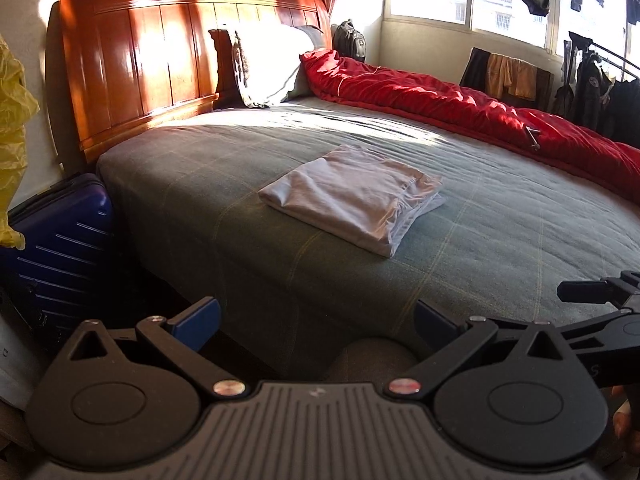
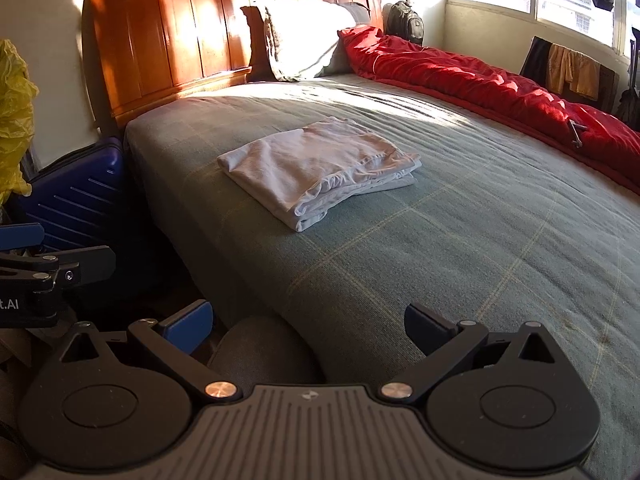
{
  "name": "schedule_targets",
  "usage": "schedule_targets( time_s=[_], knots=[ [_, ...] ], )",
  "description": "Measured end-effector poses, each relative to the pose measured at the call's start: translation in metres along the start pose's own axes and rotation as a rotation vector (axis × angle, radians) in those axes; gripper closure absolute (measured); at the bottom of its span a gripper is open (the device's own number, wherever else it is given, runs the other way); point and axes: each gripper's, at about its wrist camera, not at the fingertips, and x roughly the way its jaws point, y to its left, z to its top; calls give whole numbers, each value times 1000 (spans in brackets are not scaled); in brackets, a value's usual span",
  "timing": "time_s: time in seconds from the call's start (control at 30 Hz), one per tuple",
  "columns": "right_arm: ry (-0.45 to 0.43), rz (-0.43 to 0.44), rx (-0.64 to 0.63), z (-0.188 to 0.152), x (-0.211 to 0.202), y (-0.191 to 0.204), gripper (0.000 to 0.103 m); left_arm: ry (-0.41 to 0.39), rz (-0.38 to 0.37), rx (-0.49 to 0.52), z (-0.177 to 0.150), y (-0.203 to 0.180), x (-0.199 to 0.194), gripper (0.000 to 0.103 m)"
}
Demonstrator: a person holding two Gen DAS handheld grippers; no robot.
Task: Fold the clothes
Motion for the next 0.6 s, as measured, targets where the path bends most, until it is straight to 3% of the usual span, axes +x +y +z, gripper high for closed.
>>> schedule_targets(
  time_s=[0.6],
  knots=[
    [19, 3, 13, -4, -2, -5, 0, 15, 3, 18, -4, -7, -1, 1]
  ],
)
